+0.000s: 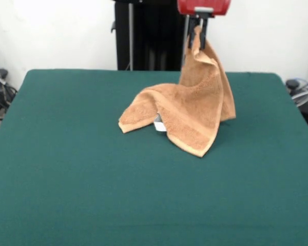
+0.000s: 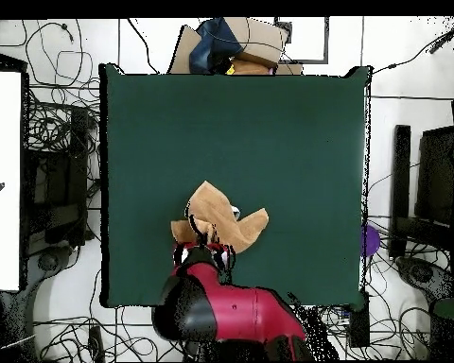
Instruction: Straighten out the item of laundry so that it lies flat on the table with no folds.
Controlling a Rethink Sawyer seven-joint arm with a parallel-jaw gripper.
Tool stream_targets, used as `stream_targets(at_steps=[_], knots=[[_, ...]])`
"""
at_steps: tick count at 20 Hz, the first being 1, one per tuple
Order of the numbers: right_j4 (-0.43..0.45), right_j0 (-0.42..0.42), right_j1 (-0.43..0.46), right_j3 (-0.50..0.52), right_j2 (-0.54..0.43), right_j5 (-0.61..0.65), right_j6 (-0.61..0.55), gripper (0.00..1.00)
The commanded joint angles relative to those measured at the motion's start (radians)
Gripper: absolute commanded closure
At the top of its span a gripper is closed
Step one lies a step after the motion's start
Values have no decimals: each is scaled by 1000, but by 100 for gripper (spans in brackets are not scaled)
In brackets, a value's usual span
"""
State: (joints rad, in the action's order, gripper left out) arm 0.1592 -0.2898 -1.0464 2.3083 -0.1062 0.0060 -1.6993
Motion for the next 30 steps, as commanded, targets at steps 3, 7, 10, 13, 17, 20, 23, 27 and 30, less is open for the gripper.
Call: stream_targets(at_steps=[3,7,10,13,17,20,23,27,30], knots=[[79,-29,-47,86,-64,88,-66,100],[97,2,-6,52,-15,72,-75,100],[122,19,5,31,28,67,-68,100],[132,-22,-46,57,-3,104,-51,100],[76,-175,-222,164,-156,207,35,100],[-13,-329,-330,251,-315,248,142,100],[-98,-466,-396,317,-460,259,246,100],[-143,-589,-429,362,-585,258,326,100],[-183,-688,-443,392,-695,250,381,100]])
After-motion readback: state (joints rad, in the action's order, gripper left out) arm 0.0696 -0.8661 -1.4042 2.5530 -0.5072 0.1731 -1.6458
